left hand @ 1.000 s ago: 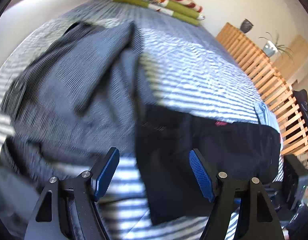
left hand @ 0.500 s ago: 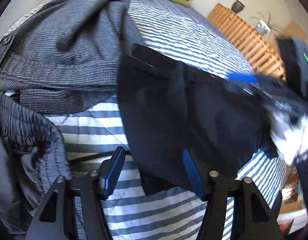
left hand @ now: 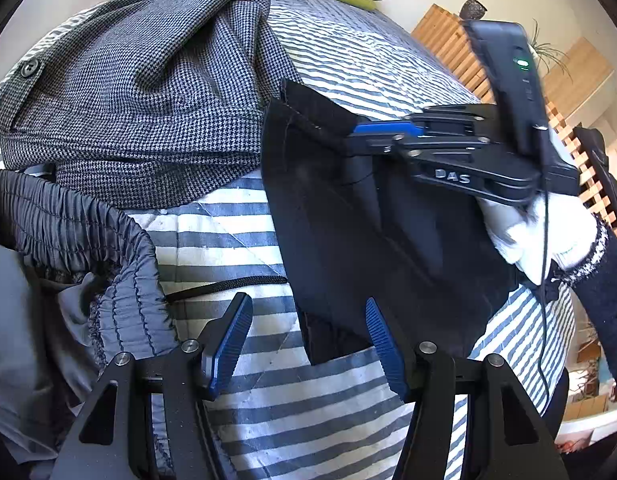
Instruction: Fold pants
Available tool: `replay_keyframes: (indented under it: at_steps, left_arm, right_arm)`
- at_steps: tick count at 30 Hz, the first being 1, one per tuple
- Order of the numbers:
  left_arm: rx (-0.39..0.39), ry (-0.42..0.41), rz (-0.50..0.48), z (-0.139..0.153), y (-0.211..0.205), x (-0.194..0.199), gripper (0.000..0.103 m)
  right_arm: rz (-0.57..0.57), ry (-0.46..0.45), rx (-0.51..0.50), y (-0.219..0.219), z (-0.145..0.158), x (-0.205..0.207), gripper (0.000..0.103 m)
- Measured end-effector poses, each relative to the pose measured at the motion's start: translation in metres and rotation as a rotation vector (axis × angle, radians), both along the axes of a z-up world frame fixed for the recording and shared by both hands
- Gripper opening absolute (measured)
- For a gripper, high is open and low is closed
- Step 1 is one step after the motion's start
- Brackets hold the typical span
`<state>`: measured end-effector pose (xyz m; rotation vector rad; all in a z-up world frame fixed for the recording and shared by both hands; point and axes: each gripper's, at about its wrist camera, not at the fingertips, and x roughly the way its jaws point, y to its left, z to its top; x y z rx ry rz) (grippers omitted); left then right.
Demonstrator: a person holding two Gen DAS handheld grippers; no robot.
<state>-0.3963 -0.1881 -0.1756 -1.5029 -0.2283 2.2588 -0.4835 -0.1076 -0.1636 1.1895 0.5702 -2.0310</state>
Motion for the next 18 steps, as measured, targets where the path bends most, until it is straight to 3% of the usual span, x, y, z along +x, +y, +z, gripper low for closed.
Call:
replay_keyframes:
  at_steps: [6,10,12,14,16,18]
  left_arm:
    - [0.008,0.004,-0.009,-0.001,-0.001,0.002,0.063]
    - [0.02,0.001,-0.009,0.0,-0.001,0.005,0.063]
    - [0.023,-0.002,-0.016,-0.001,0.002,0.005,0.063]
    - [0.021,-0.002,-0.026,-0.002,0.006,0.006,0.063]
    - [0.007,0.011,-0.031,0.003,0.005,0.007,0.063]
    - [0.01,0.021,-0.029,0.006,0.002,0.01,0.063]
  right_arm:
    - [-0.004,0.075,-0.024,0.016,0.02,0.009,0.004]
    - [-0.16,0.14,-0.007,0.042,0.029,-0.016,0.004]
    - [-0.187,0.098,-0.025,0.049,0.025,-0.026,0.004]
    - [-0.158,0.046,0.011,0.045,0.017,-0.027,0.01]
    - [-0.181,0.112,0.085,0.042,0.02,-0.022,0.019]
    - [-0.187,0.185,0.094,0.038,0.03,-0.006,0.02]
